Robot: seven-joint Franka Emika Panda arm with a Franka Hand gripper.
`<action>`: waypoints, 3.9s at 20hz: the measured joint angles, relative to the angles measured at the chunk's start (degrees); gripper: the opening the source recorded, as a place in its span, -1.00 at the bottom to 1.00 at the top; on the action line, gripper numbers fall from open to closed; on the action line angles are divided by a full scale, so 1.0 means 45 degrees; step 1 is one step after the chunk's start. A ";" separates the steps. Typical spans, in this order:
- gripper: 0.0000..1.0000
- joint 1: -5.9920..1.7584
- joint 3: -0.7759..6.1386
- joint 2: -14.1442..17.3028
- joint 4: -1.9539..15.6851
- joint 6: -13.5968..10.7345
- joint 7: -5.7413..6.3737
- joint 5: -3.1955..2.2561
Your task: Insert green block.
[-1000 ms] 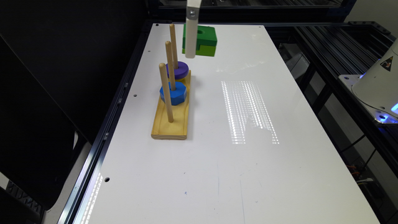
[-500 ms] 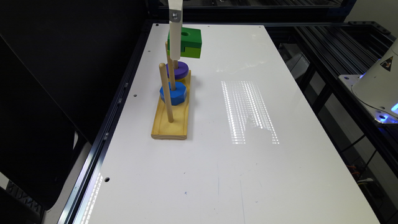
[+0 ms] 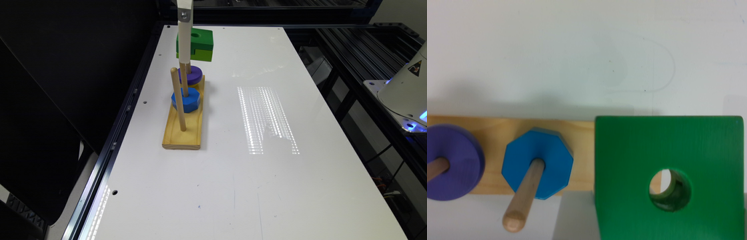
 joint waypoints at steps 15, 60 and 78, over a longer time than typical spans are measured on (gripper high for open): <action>-1.00 0.0380 0.0050 0.0619 0.0749 -0.0143 0.0454 -0.0191; -1.00 0.0368 -0.0010 0.1200 0.0889 -0.0014 0.0461 -0.0357; -1.00 0.0283 -0.0070 0.1199 0.0889 -0.0041 0.0460 -0.0457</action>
